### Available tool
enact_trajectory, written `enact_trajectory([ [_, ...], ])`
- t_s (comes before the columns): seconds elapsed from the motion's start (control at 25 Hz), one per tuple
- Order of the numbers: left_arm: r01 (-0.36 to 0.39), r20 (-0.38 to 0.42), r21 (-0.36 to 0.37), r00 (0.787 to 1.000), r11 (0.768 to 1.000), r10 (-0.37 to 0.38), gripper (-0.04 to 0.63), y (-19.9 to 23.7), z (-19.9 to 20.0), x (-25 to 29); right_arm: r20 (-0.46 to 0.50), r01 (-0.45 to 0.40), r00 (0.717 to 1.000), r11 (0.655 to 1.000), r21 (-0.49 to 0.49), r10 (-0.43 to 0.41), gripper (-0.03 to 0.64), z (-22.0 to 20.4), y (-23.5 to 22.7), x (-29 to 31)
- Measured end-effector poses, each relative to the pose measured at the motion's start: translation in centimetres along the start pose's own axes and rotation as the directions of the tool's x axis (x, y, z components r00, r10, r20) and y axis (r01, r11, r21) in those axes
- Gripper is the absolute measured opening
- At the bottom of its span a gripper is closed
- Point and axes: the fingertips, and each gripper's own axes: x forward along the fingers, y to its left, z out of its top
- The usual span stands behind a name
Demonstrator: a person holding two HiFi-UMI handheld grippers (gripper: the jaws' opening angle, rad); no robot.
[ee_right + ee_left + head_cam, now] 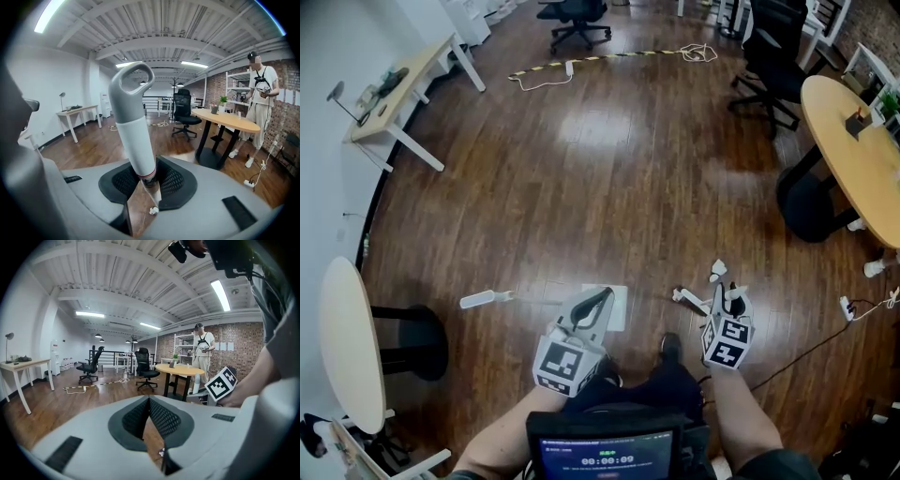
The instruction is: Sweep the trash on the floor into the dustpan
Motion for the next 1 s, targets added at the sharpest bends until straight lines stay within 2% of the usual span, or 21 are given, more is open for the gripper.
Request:
enact_trajectory([
  [0.24,0.008,0.010,-0.002,1.000,1.000,-0.008,0.003,5.2,-1.6,-4.9,-0.033,-0.012,0.999,1.000,0.002,0.012,0.121,-1.1,6.1,-0.9],
  [0.56,0.034,0.016,0.009,0.999,0.999,-0.034,0.003,7.6,-3.2,-8.2,-0.060,-0.045,0.997,0.999,0.022,0.046,0.126,-2.9,11.1,-3.1],
  [0.84,0.043,0.043,-0.007,0.998,0.999,-0.043,0.003,6.8,-3.1,-10.2,-0.105,-0.195,0.976,0.980,-0.050,0.189,0.126,-4.0,15.7,-6.1],
  [1.0,0.040,0.049,-0.011,0.998,0.999,-0.039,0.003,6.3,-3.2,-10.8,-0.100,-0.252,0.964,0.967,-0.032,0.248,0.126,-3.7,18.3,-7.4],
])
